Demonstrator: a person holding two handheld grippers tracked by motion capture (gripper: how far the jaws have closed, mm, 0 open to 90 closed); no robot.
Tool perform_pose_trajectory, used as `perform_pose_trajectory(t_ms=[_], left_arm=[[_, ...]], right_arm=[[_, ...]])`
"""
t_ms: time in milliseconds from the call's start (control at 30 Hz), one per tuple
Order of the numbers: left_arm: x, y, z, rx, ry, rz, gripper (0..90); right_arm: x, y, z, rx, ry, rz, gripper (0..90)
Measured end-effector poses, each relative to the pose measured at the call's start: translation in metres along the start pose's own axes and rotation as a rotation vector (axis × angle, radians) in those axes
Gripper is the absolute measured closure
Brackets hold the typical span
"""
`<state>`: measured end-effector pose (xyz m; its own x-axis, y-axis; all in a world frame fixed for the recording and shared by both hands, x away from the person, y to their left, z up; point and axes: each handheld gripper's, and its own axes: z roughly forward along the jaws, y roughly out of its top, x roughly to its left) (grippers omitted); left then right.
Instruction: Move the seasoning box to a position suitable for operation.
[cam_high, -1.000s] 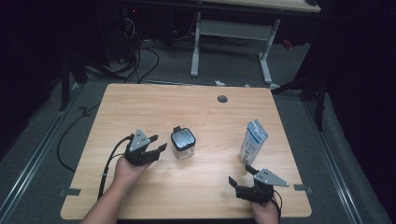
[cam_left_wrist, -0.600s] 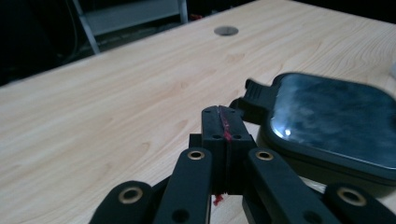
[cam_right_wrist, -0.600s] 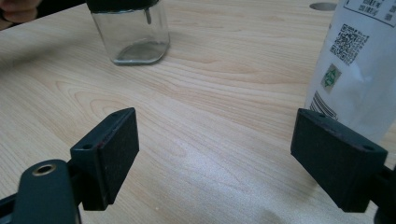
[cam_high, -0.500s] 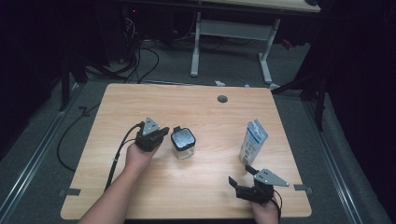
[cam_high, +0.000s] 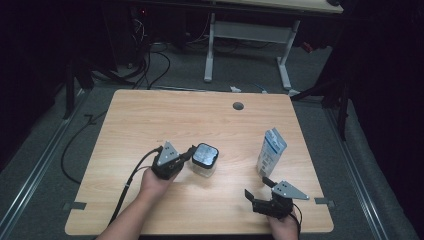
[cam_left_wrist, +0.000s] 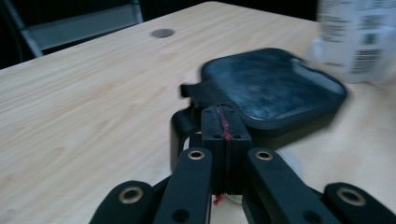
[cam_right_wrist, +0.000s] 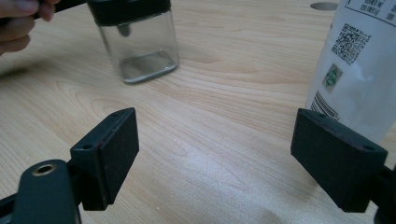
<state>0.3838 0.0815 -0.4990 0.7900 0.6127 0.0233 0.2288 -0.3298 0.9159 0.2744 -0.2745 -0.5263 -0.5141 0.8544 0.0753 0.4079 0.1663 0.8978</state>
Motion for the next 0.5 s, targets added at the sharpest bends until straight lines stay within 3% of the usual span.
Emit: perform_pose_trajectory(t_ms=[100, 167, 400, 500], left_arm=[[-0.021, -0.001, -0.003, -0.004, -0.001, 0.033, 90.0], [-0.028, -0.002, -0.005, -0.006, 0.013, 0.029, 90.0], [-0.031, 0.008, -0.017, -0.054, 0.121, -0.051, 89.5], [-0.029, 0.013, -0.015, -0.048, 0.137, -0.058, 86.9]], right_arm=[[0.000, 0.000, 0.000, 0.006, 0.001, 0.005, 15.3], [0.000, 0.000, 0.000, 0.005, 0.001, 0.004, 15.3], [0.000, 0.001, 0.002, 0.021, 0.009, -0.005, 15.6], [0.001, 0.001, 0.003, 0.031, 0.009, -0.012, 15.6]])
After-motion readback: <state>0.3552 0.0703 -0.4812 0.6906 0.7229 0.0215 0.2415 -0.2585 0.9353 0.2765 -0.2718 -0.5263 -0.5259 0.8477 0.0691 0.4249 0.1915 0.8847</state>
